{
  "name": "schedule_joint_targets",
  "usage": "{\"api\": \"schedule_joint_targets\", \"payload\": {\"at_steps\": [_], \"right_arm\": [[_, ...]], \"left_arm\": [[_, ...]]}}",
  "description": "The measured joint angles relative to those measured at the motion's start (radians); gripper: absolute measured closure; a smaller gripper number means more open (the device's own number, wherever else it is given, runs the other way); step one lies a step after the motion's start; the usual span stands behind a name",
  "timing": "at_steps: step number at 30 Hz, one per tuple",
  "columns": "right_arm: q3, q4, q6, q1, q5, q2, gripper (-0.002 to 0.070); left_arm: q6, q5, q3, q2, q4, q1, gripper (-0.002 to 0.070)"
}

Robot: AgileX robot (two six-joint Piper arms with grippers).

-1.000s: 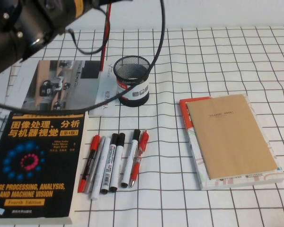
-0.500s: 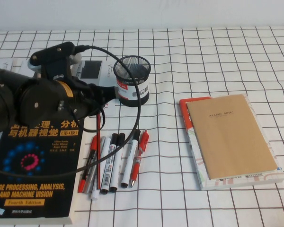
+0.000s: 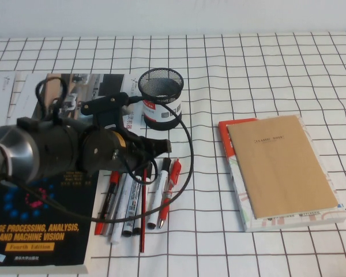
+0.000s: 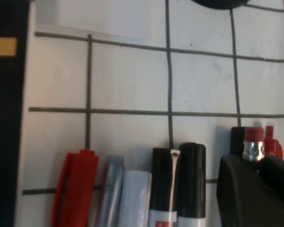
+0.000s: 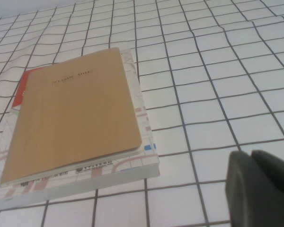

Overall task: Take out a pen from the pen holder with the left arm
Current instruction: 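Take a marker out of the pen holder and lay it on the table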

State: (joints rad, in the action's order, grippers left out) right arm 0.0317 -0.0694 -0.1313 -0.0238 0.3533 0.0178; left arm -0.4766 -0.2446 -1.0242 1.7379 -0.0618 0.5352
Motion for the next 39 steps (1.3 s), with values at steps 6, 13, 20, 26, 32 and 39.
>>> {"api": "schedule_joint_targets", "payload": {"at_steps": [6, 13, 20, 26, 32, 39], "right_arm": [[0.0, 0.0, 0.0, 0.0, 0.0, 0.0, 0.0692], [0.0, 0.0, 0.0, 0.0, 0.0, 0.0, 0.0693], [0.0, 0.0, 0.0, 0.0, 0.0, 0.0, 0.0693], [0.0, 0.0, 0.0, 0.0, 0.0, 0.0, 0.0692], [0.0, 0.0, 0.0, 0.0, 0.0, 0.0, 0.0692], [0.0, 0.0, 0.0, 0.0, 0.0, 0.0, 0.0693]], "left_arm": [[0.0, 0.085, 0.0, 0.05, 0.023, 0.028, 0.0645], [0.0, 0.111, 0.0, 0.07, 0.043, 0.03, 0.0546], [-0.003, 0.111, 0.0, 0.071, 0.062, 0.03, 0.0396], [-0.061, 0.106, 0.018, -0.01, 0.16, 0.03, 0.0391], [0.011, 0.298, 0.186, -0.232, 0.184, 0.03, 0.0595], [0.269, 0.614, 0.529, -0.505, 0.088, 0.022, 0.067]]}}
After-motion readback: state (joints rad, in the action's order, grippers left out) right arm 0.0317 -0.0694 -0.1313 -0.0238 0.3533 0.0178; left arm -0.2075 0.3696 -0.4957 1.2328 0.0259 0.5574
